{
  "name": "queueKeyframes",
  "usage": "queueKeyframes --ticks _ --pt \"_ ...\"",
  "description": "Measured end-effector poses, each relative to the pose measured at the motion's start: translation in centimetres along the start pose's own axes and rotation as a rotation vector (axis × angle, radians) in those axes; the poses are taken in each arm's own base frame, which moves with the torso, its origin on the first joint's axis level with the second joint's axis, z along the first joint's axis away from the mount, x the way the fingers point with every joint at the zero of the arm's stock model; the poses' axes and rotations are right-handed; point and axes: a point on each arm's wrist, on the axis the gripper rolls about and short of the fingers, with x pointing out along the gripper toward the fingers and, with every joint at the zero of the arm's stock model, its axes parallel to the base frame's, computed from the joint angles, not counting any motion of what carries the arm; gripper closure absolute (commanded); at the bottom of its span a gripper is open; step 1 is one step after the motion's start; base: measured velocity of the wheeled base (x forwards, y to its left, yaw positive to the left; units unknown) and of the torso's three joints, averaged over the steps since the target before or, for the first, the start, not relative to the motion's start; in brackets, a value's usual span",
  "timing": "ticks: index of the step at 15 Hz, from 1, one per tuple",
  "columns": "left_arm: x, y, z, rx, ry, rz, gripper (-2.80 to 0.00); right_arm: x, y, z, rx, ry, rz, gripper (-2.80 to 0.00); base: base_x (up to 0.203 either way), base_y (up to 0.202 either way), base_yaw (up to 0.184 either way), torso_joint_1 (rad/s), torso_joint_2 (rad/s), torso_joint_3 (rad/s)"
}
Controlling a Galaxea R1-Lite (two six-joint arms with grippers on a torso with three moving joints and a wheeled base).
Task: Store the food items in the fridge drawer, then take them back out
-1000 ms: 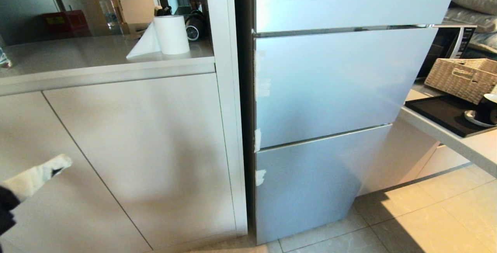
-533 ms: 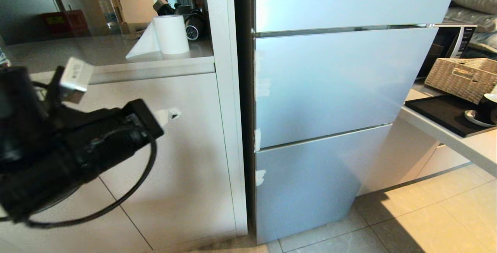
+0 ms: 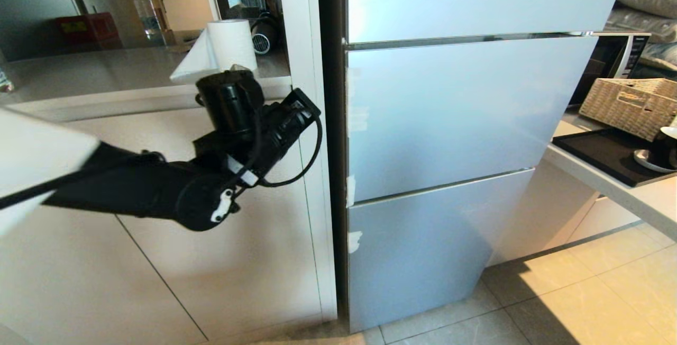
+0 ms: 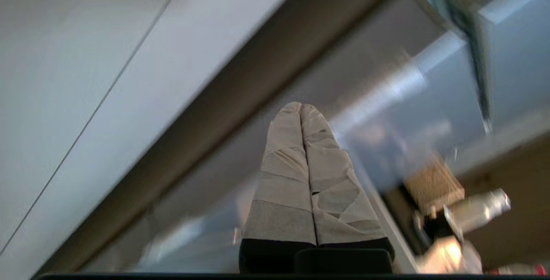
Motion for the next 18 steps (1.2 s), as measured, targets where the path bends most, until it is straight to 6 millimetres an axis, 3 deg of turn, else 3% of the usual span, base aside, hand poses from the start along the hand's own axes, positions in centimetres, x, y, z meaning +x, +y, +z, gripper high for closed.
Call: queueKeyframes --ticks 3,6,13,18 --pt "3.8 1.5 -2.2 -0.028 -0.102 -0.051 0.0 0.0 0.0 0.0 0.001 0.0 0.0 0.0 0.0 0.0 0.0 0.0 0.0 0.0" --pt "6.1 3.0 -3.3 -0.063 -0.169 -0.098 0.0 0.0 0.0 0.0 0.001 0.0 -0.002 0.0 0.0 0.0 0.0 0.0 0.0 0.0" --pt "7.2 4.2 -5.3 -0.225 -0.024 -0.198 0.0 0.0 0.0 0.0 0.003 0.0 -0.001 0.0 0.0 0.0 0.0 0.0 0.0 0.0" --pt "8.0 3.5 -5.2 -0.248 -0.002 -0.228 0.0 0.0 0.0 0.0 0.003 0.0 -0.001 0.0 0.0 0.0 0.0 0.0 0.0 0.0"
